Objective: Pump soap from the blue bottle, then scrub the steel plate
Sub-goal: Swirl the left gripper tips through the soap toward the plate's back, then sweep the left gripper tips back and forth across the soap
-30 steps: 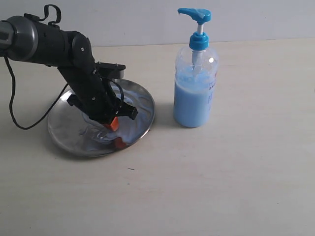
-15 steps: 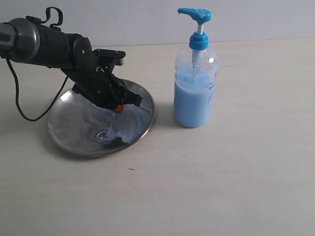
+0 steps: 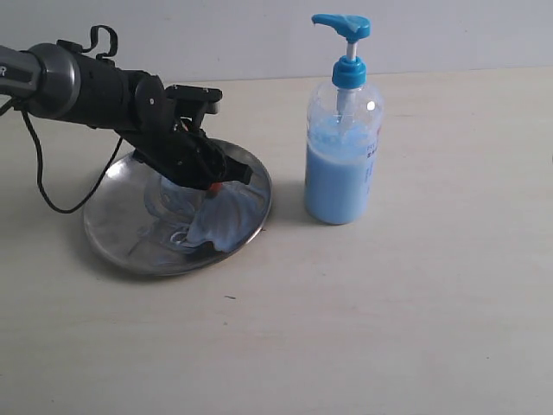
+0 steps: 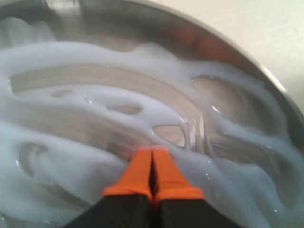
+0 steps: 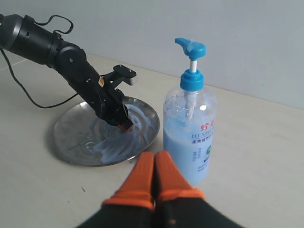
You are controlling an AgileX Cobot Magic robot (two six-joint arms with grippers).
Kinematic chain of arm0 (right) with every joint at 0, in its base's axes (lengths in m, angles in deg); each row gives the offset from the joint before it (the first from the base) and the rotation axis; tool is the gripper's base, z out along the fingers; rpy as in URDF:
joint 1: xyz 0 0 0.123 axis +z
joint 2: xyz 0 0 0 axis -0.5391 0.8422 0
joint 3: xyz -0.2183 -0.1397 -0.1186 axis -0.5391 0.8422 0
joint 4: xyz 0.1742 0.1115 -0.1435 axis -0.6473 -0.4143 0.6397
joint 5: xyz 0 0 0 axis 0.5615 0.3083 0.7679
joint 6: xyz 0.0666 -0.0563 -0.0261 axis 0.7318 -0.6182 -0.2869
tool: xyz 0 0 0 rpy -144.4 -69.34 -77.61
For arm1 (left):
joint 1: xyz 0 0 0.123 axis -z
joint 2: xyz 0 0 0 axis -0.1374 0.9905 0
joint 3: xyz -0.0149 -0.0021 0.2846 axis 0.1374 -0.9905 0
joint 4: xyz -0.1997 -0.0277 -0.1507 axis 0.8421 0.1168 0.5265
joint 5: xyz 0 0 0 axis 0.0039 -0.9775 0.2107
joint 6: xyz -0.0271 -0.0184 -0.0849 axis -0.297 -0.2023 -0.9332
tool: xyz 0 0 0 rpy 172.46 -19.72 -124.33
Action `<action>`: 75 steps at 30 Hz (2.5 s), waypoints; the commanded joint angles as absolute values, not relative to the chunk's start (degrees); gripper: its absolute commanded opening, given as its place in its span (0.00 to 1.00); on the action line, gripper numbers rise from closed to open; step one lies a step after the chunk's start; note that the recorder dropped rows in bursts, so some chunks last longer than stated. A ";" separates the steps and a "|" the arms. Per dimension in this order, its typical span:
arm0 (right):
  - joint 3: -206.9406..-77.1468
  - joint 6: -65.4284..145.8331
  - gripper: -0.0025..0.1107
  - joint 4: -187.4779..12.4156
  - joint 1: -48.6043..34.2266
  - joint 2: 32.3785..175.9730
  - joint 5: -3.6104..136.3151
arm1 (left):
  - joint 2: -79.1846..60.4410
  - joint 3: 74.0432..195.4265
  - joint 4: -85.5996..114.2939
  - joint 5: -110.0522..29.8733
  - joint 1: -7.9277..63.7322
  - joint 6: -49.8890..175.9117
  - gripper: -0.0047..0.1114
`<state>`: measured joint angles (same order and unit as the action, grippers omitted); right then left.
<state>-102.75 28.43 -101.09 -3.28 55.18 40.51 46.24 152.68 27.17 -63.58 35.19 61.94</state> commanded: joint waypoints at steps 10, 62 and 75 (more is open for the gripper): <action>-102.47 28.45 0.02 -101.10 -3.34 55.08 40.80 | 44.47 152.19 27.05 -81.49 35.31 65.28 0.04; -102.47 28.45 0.02 -101.10 -3.34 55.08 40.80 | 48.55 155.53 47.25 -84.82 35.44 75.54 0.04; -102.47 28.45 0.02 -101.10 -3.34 55.08 41.02 | 48.55 155.53 25.54 -88.16 35.33 63.21 0.04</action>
<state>-102.75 28.43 -101.09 -3.28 55.18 40.51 46.70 156.51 33.96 -87.68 35.40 65.89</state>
